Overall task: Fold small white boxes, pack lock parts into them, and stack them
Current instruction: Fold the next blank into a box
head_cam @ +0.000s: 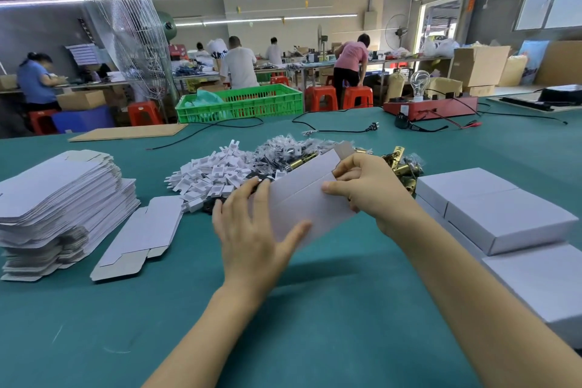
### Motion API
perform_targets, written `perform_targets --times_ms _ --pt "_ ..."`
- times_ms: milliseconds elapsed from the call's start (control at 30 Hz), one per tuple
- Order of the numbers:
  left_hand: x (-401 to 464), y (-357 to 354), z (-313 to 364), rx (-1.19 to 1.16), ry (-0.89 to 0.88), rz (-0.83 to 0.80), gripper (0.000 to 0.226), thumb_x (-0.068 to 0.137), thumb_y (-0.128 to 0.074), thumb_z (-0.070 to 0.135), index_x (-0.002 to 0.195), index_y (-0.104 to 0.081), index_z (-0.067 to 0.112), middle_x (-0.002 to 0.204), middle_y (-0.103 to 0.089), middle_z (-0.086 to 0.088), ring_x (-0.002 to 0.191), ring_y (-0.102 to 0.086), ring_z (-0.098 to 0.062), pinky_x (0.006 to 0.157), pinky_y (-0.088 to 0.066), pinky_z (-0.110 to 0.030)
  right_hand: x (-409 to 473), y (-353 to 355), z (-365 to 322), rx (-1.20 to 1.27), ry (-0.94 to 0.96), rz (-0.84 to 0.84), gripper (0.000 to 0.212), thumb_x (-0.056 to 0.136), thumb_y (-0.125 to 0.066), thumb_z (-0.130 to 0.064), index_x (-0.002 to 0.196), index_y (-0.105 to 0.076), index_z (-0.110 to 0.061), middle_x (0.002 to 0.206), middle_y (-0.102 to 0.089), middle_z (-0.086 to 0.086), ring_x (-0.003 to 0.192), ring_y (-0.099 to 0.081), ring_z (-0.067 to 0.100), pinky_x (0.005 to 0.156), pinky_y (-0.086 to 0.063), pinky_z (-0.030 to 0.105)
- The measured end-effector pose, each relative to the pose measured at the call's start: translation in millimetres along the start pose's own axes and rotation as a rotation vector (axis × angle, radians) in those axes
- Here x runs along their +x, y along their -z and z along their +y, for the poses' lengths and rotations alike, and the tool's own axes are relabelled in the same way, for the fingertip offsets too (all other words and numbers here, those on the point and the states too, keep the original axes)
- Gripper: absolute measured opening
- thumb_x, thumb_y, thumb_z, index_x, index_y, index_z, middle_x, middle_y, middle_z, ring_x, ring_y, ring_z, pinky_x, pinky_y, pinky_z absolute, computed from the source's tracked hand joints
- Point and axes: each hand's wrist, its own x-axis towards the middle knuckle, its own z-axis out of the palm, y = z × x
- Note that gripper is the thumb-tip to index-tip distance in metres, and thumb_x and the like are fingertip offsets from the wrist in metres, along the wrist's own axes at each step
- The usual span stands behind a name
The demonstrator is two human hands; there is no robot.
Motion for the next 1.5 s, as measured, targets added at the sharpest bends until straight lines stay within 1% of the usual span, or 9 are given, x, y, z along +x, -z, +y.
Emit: perform_targets --times_ms 133,267,533,767,933,1133,1300,1400,1500 --pt "-8.3 -4.5 8.0 0.25 -0.213 -0.163 0.113 0.06 -0.06 0.077 0.138 -0.049 -0.004 0.137 -0.052 -0.025 0.129 -0.04 -0.033 0.106 -0.021 -0.073 -5.3 -5.4 -3.6 0.012 -0.069 -0.013 0.018 0.079 -0.076 -0.007 0.082 -0.058 -0.009 0.073 -0.058 0.006 0.039 -0.042 0.014 0.04 -0.034 0.021" --pt "-7.6 -6.3 4.2 0.318 -0.199 -0.185 0.108 0.06 -0.071 0.067 0.133 -0.051 -0.01 0.13 -0.056 -0.028 0.122 -0.055 -0.043 0.104 -0.025 -0.075 -7.7 -8.0 -5.6 -0.055 -0.074 -0.135 0.015 0.082 -0.074 -0.011 0.087 -0.063 -0.002 0.072 -0.057 0.008 0.033 -0.039 0.013 0.044 -0.036 0.026" --pt "-5.8 -4.0 2.7 0.268 -0.152 -0.244 0.105 0.052 -0.087 0.054 0.127 -0.055 -0.012 0.114 -0.062 -0.028 0.102 -0.063 -0.045 0.086 -0.051 -0.051 -12.3 -17.6 -1.5 -0.185 -0.072 -0.326 0.036 0.087 -0.068 -0.017 0.093 -0.052 0.015 0.076 -0.033 0.009 0.068 -0.04 0.021 0.04 -0.043 0.019" --pt "-7.4 -0.4 11.9 0.272 -0.129 -0.254 0.106 0.039 -0.091 0.058 0.114 -0.063 -0.011 0.097 -0.067 -0.025 0.083 -0.068 -0.04 0.065 -0.054 -0.042 -11.5 -19.1 0.7 -0.221 0.065 -0.239 0.049 0.088 -0.068 -0.019 0.062 -0.027 -0.017 0.055 -0.016 -0.003 0.049 -0.018 0.014 0.045 -0.02 0.026" --pt "-6.5 4.5 24.1 0.154 -0.154 -0.197 0.096 0.056 -0.073 0.068 0.11 -0.063 -0.01 0.086 -0.063 -0.018 0.068 -0.062 -0.033 0.055 -0.05 -0.036 -7.5 -11.5 -0.4 -0.297 0.128 -0.249 0.048 0.086 -0.069 -0.018 0.062 -0.028 -0.018 0.056 -0.019 -0.003 0.054 -0.021 0.017 0.052 -0.023 0.029" --pt "1.3 6.8 27.3 -0.025 -0.085 -0.225 0.056 0.086 -0.063 0.048 0.115 -0.056 0.0 0.097 -0.053 -0.011 0.078 -0.058 -0.036 0.056 -0.036 -0.031 -9.2 0.9 -11.6 -0.4 0.309 -0.322 0.047 0.087 -0.069 -0.015 0.061 -0.03 -0.016 0.056 -0.025 -0.004 0.053 -0.034 0.014 0.057 -0.045 0.039" --pt "1.9 3.1 27.2 -0.288 0.085 -0.271 0.029 0.093 -0.051 0.049 0.101 -0.044 0.022 0.08 -0.055 0.008 0.07 -0.051 -0.022 0.053 -0.029 -0.023 -9.9 -1.5 -17.7 -0.572 0.466 -0.262 0.042 0.084 -0.07 -0.023 0.06 -0.035 -0.021 0.054 -0.032 -0.007 0.055 -0.031 0.012 0.059 -0.029 0.034" --pt "6.4 4.4 22.5 -0.39 0.203 -0.337 0.028 0.092 -0.047 0.055 0.086 -0.034 0.03 0.071 -0.055 0.01 0.064 -0.052 -0.009 0.05 -0.031 -0.022 -13.7 -7.9 -17.5 -0.602 0.505 -0.176 0.022 0.083 -0.071 -0.027 0.074 -0.05 -0.029 0.063 -0.048 -0.015 0.064 -0.045 0.005 0.063 -0.04 0.033" --pt "8.8 7.1 21.2 -0.514 0.287 -0.296 0.033 0.082 -0.046 0.063 0.087 -0.039 0.031 0.08 -0.057 0.013 0.074 -0.056 0.002 0.055 -0.038 -0.018 -20.0 -22.5 -10.0 -0.291 0.566 0.18 0.017 0.085 -0.071 -0.024 0.097 -0.064 -0.014 0.085 -0.063 -0.006 0.081 -0.059 0.014 0.075 -0.049 0.033"
